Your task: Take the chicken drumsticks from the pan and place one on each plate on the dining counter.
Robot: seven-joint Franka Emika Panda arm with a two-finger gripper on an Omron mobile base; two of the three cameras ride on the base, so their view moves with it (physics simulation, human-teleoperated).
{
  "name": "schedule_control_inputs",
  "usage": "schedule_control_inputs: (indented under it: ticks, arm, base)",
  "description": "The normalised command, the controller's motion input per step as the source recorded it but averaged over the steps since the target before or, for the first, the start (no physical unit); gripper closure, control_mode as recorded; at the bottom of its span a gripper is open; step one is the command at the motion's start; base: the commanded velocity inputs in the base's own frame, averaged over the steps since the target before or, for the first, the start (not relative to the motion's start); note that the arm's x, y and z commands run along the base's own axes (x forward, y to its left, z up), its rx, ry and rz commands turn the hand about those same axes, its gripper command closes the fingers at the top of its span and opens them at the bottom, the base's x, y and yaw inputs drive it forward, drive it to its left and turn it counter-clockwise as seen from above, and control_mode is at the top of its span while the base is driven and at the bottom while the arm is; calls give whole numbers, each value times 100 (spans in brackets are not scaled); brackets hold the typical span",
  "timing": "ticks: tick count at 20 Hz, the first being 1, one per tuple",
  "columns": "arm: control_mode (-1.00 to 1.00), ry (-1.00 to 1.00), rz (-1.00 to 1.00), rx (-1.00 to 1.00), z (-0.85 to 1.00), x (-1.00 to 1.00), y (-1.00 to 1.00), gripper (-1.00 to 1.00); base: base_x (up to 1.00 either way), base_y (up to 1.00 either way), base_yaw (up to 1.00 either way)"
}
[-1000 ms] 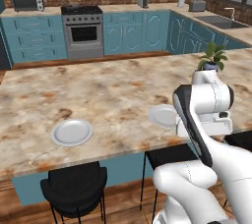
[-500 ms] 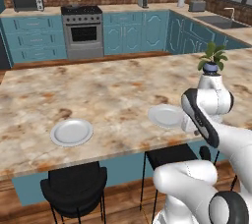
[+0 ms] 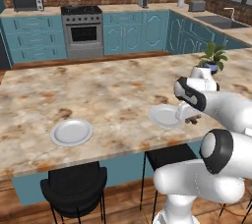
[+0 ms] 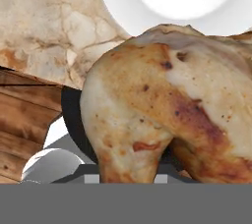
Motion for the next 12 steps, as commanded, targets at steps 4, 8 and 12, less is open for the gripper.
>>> schedule_control_inputs:
  ticks: [4, 8, 12]
  arm:
    - [-100, 6, 4, 0, -36, 100, 0, 100]
    - [-100, 8, 5, 0, -69, 100, 1, 100]
    - [-100, 5, 7, 0, -76, 100, 4, 100]
  base:
    - [0, 0, 0]
    - [0, 0, 0]
    - [0, 0, 0]
